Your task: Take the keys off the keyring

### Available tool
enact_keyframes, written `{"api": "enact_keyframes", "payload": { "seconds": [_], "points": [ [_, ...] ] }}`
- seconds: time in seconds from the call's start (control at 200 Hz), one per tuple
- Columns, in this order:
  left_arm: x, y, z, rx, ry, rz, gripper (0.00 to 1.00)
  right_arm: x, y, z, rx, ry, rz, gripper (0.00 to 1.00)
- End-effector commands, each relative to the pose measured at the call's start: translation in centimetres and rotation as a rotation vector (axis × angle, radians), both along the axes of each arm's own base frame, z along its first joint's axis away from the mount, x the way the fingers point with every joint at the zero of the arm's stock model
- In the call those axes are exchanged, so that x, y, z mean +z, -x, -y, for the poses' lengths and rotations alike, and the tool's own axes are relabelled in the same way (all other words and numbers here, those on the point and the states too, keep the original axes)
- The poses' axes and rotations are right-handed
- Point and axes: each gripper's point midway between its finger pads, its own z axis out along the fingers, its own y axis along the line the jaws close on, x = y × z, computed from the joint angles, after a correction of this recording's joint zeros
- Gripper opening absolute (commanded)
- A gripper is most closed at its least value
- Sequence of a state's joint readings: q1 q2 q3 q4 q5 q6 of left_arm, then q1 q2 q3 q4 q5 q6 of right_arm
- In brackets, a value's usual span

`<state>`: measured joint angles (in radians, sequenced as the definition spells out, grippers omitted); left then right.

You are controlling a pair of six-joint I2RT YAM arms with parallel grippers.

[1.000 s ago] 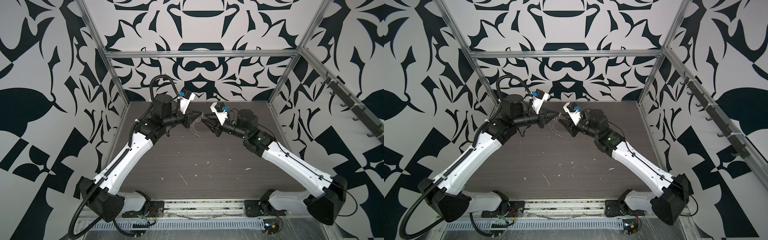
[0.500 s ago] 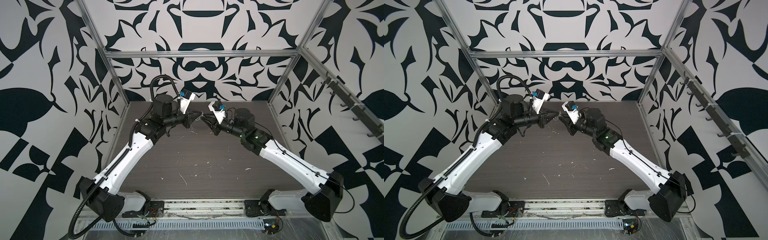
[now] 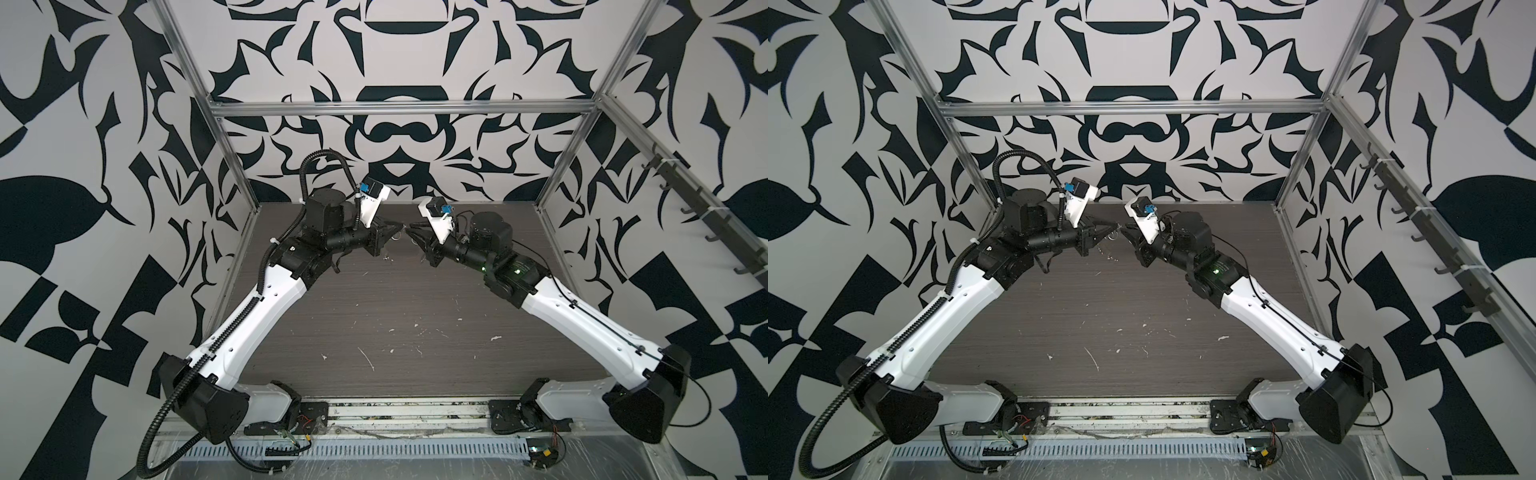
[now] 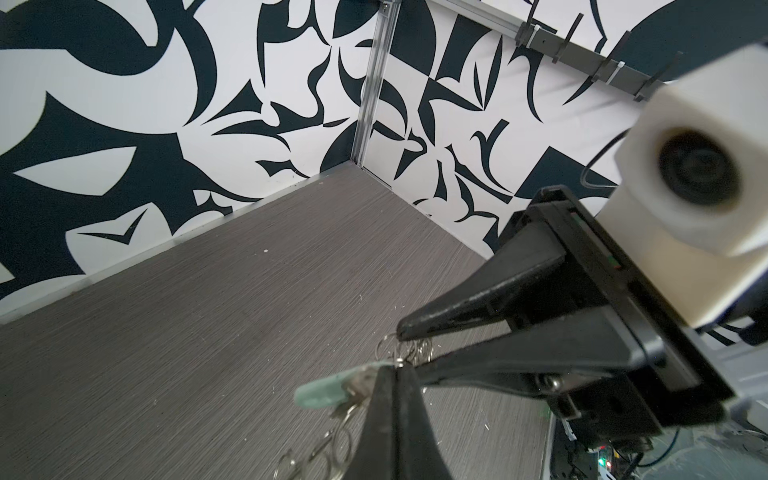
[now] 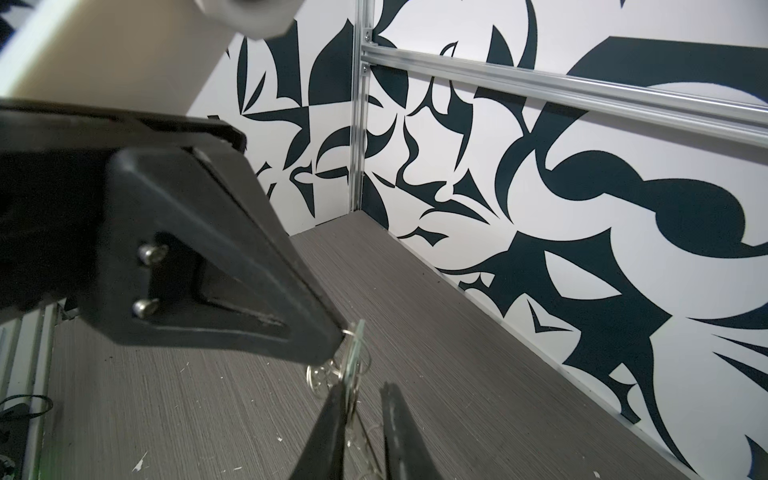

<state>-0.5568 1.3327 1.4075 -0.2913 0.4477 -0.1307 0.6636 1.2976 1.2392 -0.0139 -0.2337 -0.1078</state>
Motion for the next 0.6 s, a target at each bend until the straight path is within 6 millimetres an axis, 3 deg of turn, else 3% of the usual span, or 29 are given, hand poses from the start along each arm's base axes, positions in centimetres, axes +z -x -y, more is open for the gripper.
{"api": "enact_keyframes", "payload": {
  "seconds": [0.0, 0.315, 0.485, 0.595],
  "points": [
    [1.5, 0.5, 0.1, -0.016, 0.027, 0.043, 0.0, 2.7, -0.4, 0.2, -0.025, -0.03, 0.057, 0.2],
    [1.6, 0.8, 0.0, -0.02, 0.03, 0.048, 0.0, 2.6, -0.6, -0.8, 0.015, -0.026, 0.038, 0.17],
    [1.8, 0.9, -0.2, -0.017, 0.028, 0.058, 0.0, 2.4, 0.0, -1.4, 0.065, -0.026, 0.023, 0.09],
    [1.9, 1.0, -0.3, -0.017, 0.026, 0.061, 0.0, 2.3, 0.6, -1.8, 0.112, -0.025, 0.02, 0.1]
  ]
}}
